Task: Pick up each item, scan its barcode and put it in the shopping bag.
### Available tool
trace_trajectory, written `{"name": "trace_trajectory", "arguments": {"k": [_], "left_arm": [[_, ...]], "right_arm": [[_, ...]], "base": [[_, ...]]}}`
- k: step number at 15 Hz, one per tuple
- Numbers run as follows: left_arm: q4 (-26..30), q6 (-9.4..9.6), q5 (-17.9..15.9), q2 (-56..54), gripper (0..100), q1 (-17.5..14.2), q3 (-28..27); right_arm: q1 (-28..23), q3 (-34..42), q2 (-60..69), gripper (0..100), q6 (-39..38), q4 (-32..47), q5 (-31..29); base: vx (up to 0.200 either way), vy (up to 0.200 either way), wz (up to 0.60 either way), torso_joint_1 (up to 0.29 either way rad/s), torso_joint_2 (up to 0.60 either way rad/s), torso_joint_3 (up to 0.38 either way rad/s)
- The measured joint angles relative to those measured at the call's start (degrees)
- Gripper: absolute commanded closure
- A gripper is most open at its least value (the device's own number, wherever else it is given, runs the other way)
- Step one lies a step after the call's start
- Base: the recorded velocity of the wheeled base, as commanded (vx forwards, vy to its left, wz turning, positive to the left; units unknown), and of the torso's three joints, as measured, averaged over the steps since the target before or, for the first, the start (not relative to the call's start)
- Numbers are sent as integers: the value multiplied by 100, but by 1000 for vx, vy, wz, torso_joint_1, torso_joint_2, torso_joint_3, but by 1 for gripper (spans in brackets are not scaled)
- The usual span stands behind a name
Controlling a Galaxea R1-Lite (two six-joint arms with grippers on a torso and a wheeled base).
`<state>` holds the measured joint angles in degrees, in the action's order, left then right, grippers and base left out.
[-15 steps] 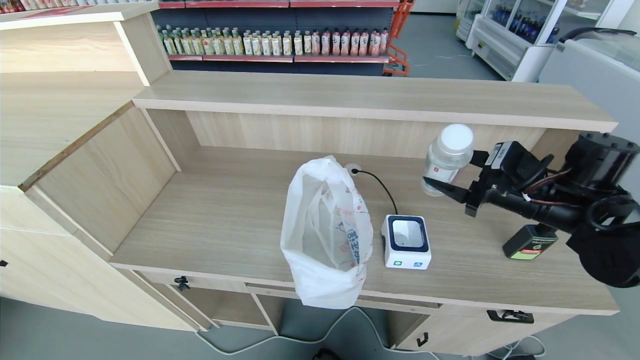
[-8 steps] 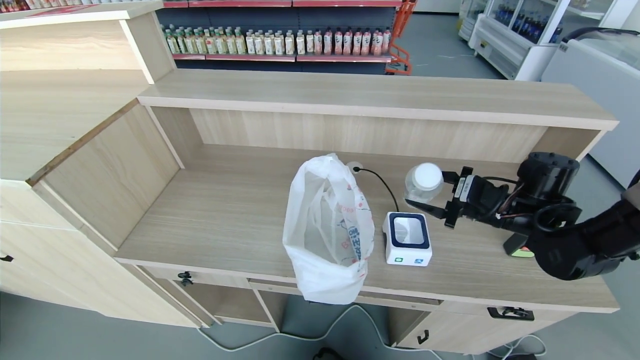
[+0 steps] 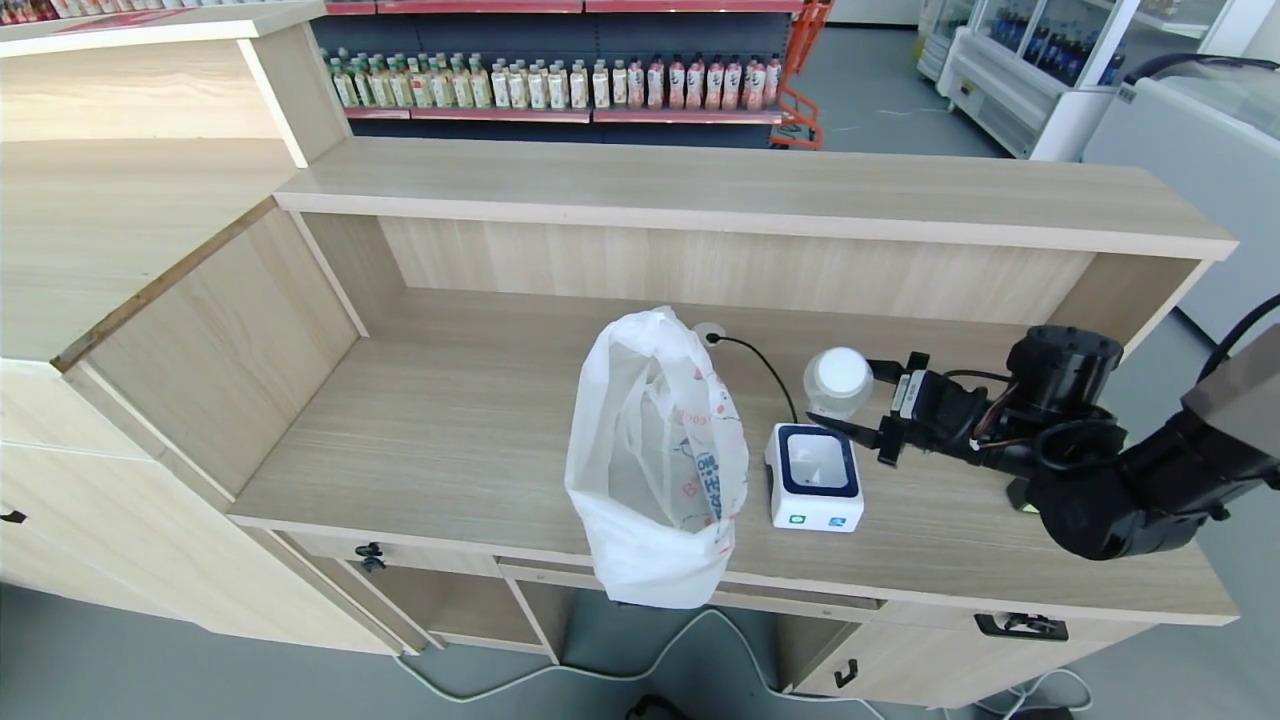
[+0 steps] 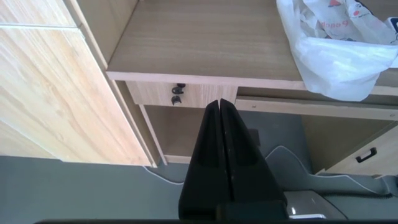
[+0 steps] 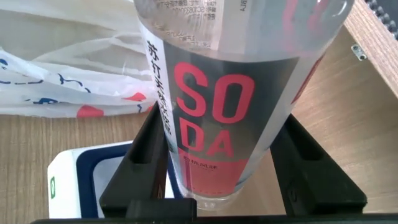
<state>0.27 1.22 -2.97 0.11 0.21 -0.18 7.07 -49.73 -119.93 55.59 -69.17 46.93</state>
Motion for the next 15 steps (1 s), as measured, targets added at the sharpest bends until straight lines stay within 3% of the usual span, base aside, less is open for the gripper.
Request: {"name": "trace_trajectory", "arguments": {"k": [15], "left_arm": [[0, 0, -2, 0, 100, -2, 0]], "right_arm": [[17, -295, -523, 100, 266, 4, 22]], "base": [[0, 0, 0, 0, 0, 0]]}}
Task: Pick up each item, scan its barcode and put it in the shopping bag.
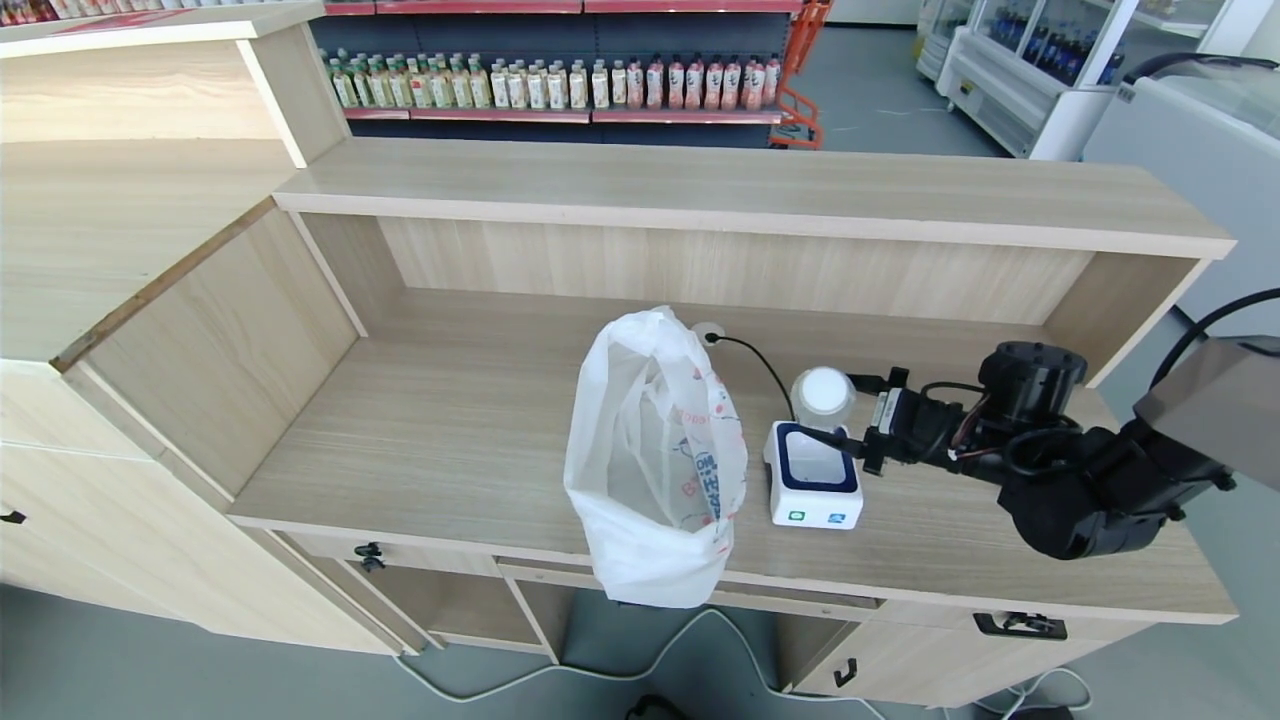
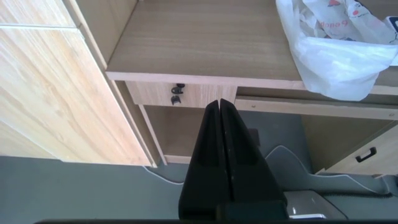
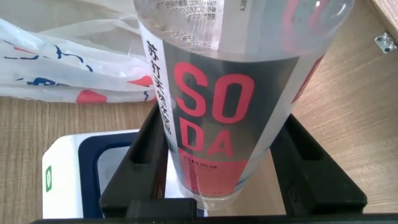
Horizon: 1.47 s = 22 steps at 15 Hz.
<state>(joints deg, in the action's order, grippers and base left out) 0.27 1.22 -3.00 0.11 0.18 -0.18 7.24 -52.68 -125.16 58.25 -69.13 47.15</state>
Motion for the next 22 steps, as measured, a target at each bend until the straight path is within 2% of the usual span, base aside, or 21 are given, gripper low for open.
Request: {"name": "trace_trajectory", "arguments": {"k": [17, 20, 22], "left_arm": [[0, 11, 0, 0, 100, 0, 0], [-2, 6, 0, 0, 100, 0, 0], [-2, 1, 0, 0, 100, 0, 0]], "right_arm": [[85, -29, 68, 100, 344, 73, 6], [9, 20, 291, 100, -211, 40, -27], [-38, 56, 641, 100, -1213, 9, -306]], "base": [[0, 0, 0, 0, 0, 0], [0, 0, 0, 0, 0, 0], [0, 0, 0, 0, 0, 0]]}}
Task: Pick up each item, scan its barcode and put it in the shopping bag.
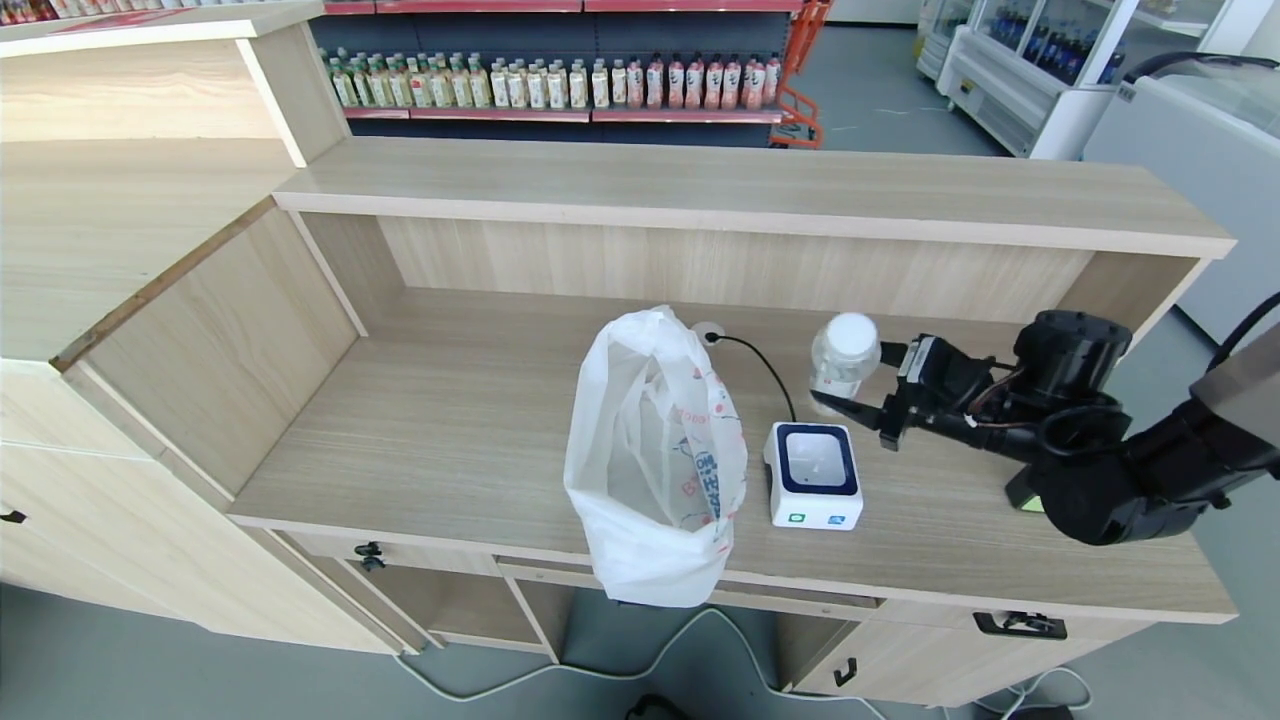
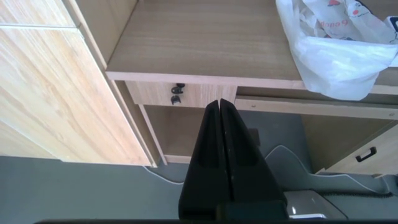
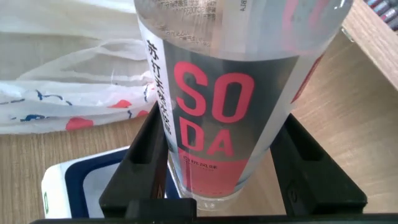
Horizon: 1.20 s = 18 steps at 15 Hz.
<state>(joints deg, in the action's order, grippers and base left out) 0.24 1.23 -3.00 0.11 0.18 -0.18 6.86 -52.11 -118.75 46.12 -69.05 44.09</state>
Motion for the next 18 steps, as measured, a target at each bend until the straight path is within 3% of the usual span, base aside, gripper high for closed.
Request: {"name": "trace_trajectory", "arguments": {"k": [4, 8, 14, 18], "left_arm": [[0, 0, 0, 0, 100, 0, 0], [5, 16, 0, 0, 100, -2, 0], [0, 16, 0, 0, 100, -2, 0], [-2, -1, 2, 0, 100, 2, 0]], "right_arm": [[283, 258, 1075, 100, -2615, 194, -1758], [953, 840, 2085, 100, -4128, 1128, -3151], [1446, 901, 2264, 100, -4893, 1688, -3257], [1637, 536, 1632, 100, -4882, 1653, -3277]], "base": [[0, 0, 0, 0, 0, 0], [0, 150, 0, -4, 2, 1], [0, 200, 0, 2, 2, 0], [0, 0, 0, 0, 0, 0]]}}
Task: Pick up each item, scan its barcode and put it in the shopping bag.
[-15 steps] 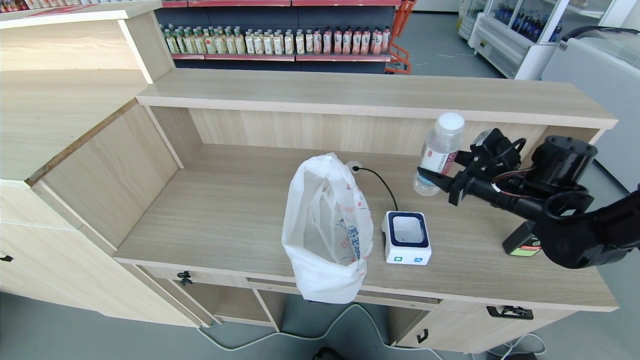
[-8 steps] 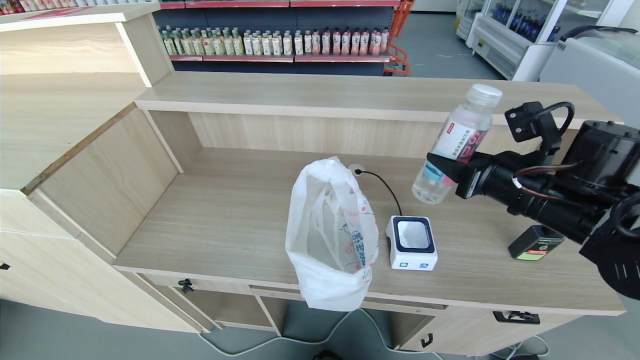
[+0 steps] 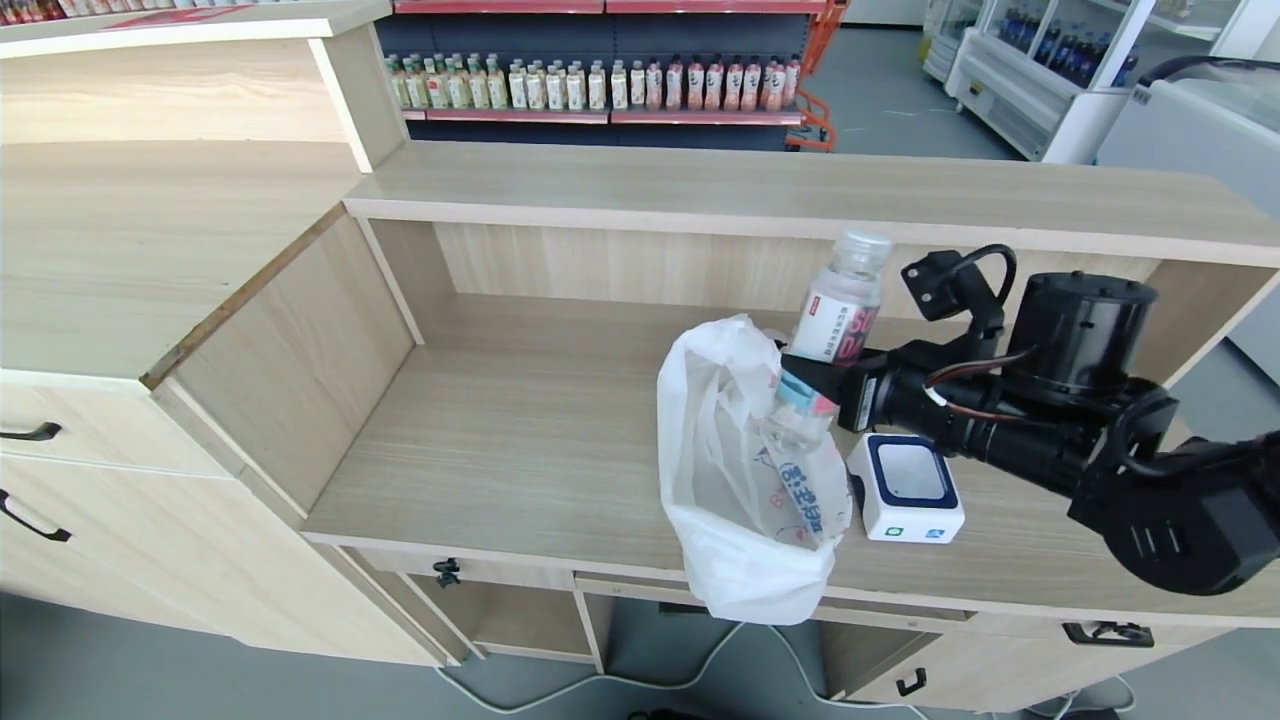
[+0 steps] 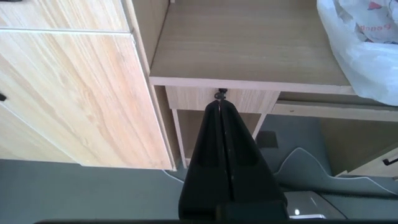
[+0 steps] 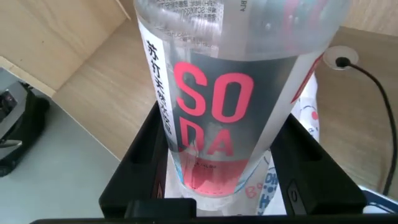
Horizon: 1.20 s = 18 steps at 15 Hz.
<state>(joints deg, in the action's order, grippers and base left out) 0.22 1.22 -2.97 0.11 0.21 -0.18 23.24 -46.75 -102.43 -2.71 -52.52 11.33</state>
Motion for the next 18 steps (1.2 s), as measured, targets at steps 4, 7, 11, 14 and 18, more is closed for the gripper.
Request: {"name": "trace_trajectory", "arguments": {"k": [4, 7, 11, 14, 18], "left_arm": [[5, 0, 0, 0, 100, -5, 0], [2, 1, -2, 0, 100, -5, 0], [2, 0, -2, 0, 100, -5, 0], [5, 0, -2, 0, 100, 0, 0], [5, 0, -2, 0, 100, -2, 0]], "right_arm": [[52, -269, -774, 100, 61, -482, -24], [129, -296, -1274, 100, 291, -819, -41], [201, -283, -1863, 100, 722, -1252, -35], [188, -396, -2456, 100, 1395, -1908, -30], [145, -591, -3231, 100, 1832, -2481, -20]], "base": [[0, 0, 0, 0, 0, 0], [0, 0, 0, 0, 0, 0], [0, 0, 0, 0, 0, 0], [0, 0, 0, 0, 0, 0], [0, 0, 0, 0, 0, 0]]}}
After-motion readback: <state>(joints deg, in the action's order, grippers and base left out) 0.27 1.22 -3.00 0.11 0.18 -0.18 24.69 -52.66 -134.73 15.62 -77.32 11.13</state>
